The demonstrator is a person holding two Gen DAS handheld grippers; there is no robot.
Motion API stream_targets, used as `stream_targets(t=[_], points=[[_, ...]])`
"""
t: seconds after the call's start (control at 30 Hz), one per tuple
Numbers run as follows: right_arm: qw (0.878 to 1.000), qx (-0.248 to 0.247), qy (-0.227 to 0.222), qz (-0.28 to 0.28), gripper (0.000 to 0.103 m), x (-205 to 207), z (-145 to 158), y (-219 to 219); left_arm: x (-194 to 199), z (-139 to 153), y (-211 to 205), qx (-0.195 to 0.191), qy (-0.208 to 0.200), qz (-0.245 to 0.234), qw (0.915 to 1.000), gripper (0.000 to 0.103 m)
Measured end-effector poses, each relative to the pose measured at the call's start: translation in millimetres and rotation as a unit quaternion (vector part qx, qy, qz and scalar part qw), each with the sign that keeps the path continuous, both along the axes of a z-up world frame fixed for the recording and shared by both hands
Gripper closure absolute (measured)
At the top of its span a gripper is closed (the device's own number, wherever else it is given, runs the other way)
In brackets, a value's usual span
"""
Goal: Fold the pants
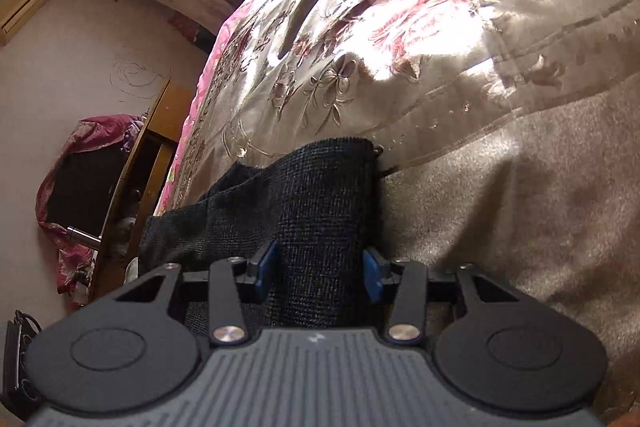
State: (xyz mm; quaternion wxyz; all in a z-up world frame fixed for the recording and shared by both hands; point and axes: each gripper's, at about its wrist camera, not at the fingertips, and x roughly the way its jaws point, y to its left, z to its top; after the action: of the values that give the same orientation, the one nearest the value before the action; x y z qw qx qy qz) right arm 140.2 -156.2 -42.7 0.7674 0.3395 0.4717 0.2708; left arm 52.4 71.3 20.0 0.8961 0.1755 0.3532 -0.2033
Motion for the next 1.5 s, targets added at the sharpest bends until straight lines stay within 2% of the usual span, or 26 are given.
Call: stream_targets(t=[0.1,0.17,0.23,0.27,0.3,0.37,0.47,0.5,0.53,0.67,0.83,0.9,1.03,1.13,1.2,1.23,1.3,1.37,1.43,1.5], points=[[0.999,0.031,-0.022,0.018,0.056,6,10,7,-6,3,-26,-0.012,0.011,-0.034,0.9993,0.038],[0.998,0.052,-0.035,0.023,0.056,7,11,8,-14,-1,-47,0.000,0.011,-0.060,0.9981,0.036],[0.999,0.019,-0.019,0.027,0.057,16,3,15,-19,-11,-63,0.030,0.003,-0.072,0.9970,0.033],[1.000,0.006,-0.010,0.029,0.067,19,-5,21,-20,-18,-72,0.052,-0.001,-0.076,0.9958,0.033],[1.000,0.002,-0.003,0.023,0.072,20,-8,23,-20,-25,-79,0.066,-0.004,-0.077,0.9948,0.033],[1.000,0.002,0.006,0.022,0.085,20,-5,21,-20,-31,-88,0.073,-0.004,-0.075,0.9945,0.033],[0.999,0.041,0.013,0.005,0.094,13,-4,2,-19,-29,-94,0.068,0.008,-0.071,0.9951,0.038],[0.999,0.048,0.011,0.001,0.095,9,-2,-3,-19,-28,-95,0.061,0.017,-0.070,0.9956,0.043],[0.999,0.050,0.006,0.000,0.096,6,0,-9,-19,-26,-96,0.055,0.024,-0.069,0.9958,0.047],[0.999,0.050,-0.012,-0.006,0.096,-1,10,-27,-21,-23,-114,0.058,0.026,-0.085,0.9944,0.054],[0.999,0.035,-0.015,-0.029,0.096,-2,16,-57,-18,-17,-141,0.026,0.035,-0.110,0.9930,0.061],[0.999,0.017,-0.018,-0.032,0.096,-5,20,-70,-18,-16,-151,0.011,0.037,-0.123,0.9916,0.061],[0.999,-0.025,-0.008,-0.042,0.096,-12,25,-95,-18,-10,-168,-0.047,0.051,-0.156,0.9853,0.060],[0.999,-0.030,0.004,-0.039,0.093,-12,19,-103,-27,-5,-180,-0.050,0.027,-0.170,0.9838,0.060],[0.999,-0.023,0.005,-0.032,0.089,-9,16,-103,-35,-3,-181,-0.042,0.010,-0.165,0.9854,0.058],[0.999,-0.024,0.004,-0.026,0.087,-7,14,-101,-39,-2,-178,-0.038,0.006,-0.159,0.9865,0.054],[1.000,-0.009,0.012,-0.014,0.078,-2,8,-96,-51,-3,-174,-0.035,0.004,-0.142,0.9893,0.049],[1.000,-0.001,0.016,-0.002,0.070,-1,4,-93,-54,-8,-175,-0.036,0.013,-0.122,0.9918,0.048],[1.000,-0.010,0.018,-0.006,0.071,-2,5,-91,-49,-11,-183,-0.045,0.020,-0.102,0.9935,0.046],[1.000,-0.019,0.017,-0.017,0.087,-6,12,-93,-44,-14,-192,-0.047,0.021,-0.089,0.9947,0.043]])
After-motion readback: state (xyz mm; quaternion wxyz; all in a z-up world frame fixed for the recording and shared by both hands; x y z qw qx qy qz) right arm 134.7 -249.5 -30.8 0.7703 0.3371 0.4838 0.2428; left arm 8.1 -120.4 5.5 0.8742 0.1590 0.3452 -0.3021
